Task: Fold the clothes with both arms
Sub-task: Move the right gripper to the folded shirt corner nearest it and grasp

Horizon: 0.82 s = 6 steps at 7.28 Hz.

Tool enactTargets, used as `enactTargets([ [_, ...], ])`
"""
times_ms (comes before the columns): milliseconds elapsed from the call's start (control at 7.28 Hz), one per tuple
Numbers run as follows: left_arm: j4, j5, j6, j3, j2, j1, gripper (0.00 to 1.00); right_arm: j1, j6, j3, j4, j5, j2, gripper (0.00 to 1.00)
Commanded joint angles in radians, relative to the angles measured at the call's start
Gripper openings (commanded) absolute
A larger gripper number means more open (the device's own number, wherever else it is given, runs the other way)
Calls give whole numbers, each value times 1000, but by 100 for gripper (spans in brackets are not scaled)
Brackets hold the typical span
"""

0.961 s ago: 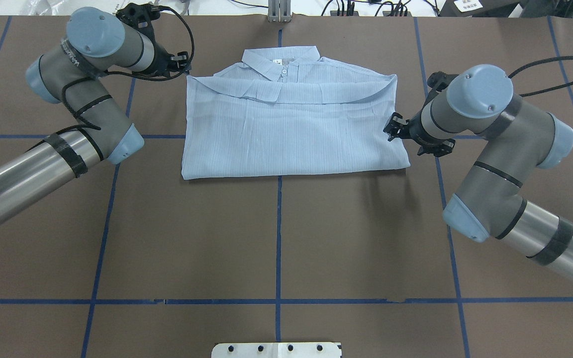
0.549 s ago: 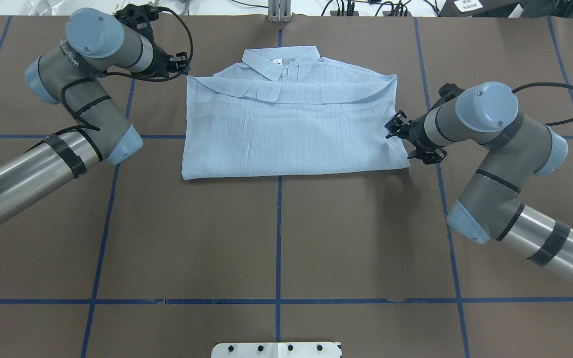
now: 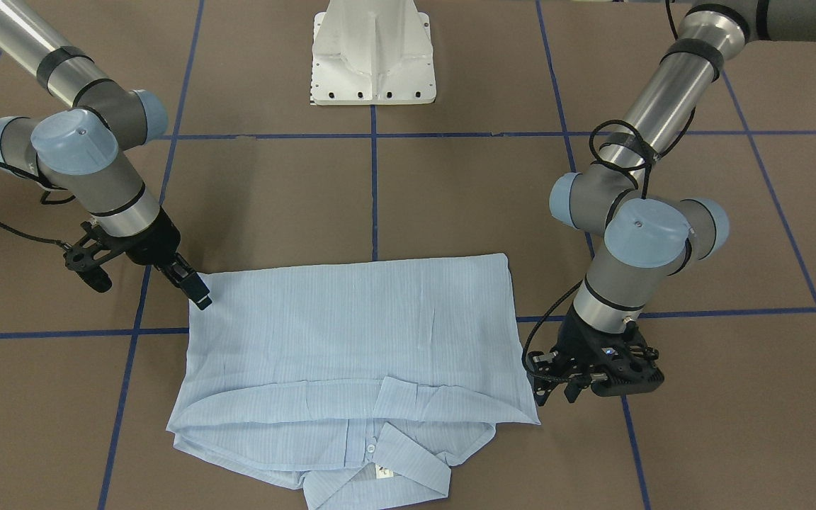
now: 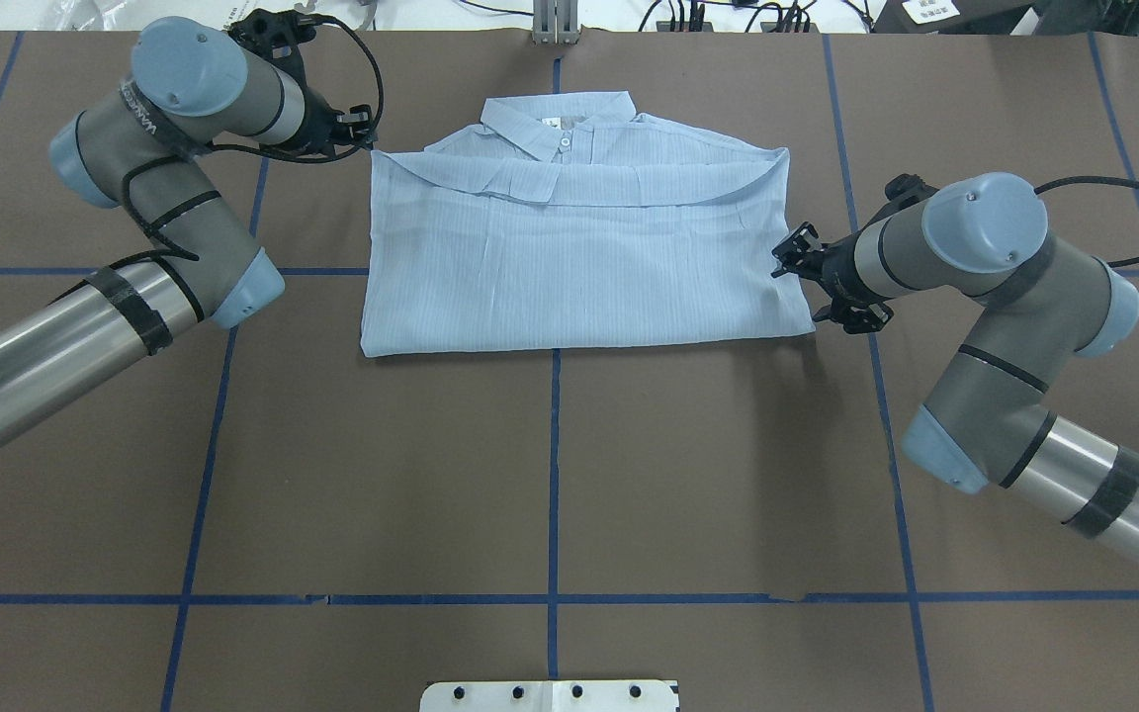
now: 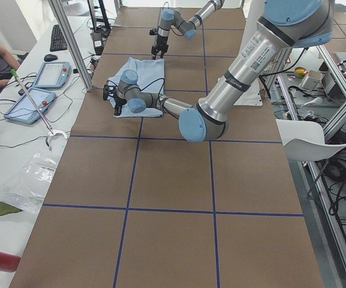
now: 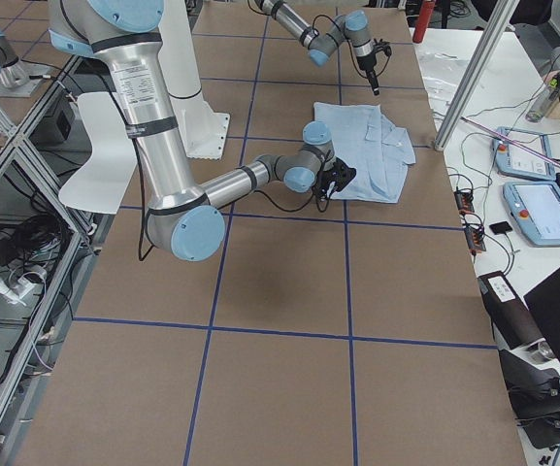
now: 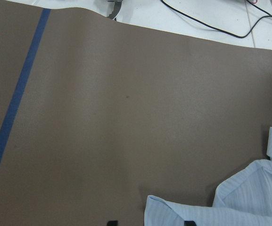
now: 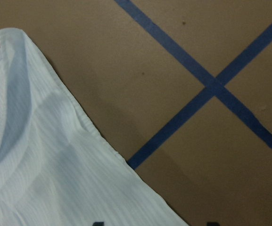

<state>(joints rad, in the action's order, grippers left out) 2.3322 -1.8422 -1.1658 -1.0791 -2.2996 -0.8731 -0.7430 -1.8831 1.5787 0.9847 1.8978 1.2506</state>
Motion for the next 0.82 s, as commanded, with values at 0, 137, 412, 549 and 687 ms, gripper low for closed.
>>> enactTargets([
  [0, 4, 1, 0, 1, 6, 2, 57, 17, 1, 6, 2, -8, 19, 79],
  [137, 6, 3, -2, 1, 8, 2, 57, 16, -1, 9, 2, -2, 21, 79],
  [412, 6, 3, -2, 1, 8, 3, 57, 33, -1, 9, 2, -9, 41, 80],
  [549, 6, 3, -2, 1, 8, 3, 57, 40, -1, 10, 2, -9, 43, 77],
  [687, 7, 3, -18, 1, 9, 3, 57, 43, -2, 12, 3, -9, 43, 60],
])
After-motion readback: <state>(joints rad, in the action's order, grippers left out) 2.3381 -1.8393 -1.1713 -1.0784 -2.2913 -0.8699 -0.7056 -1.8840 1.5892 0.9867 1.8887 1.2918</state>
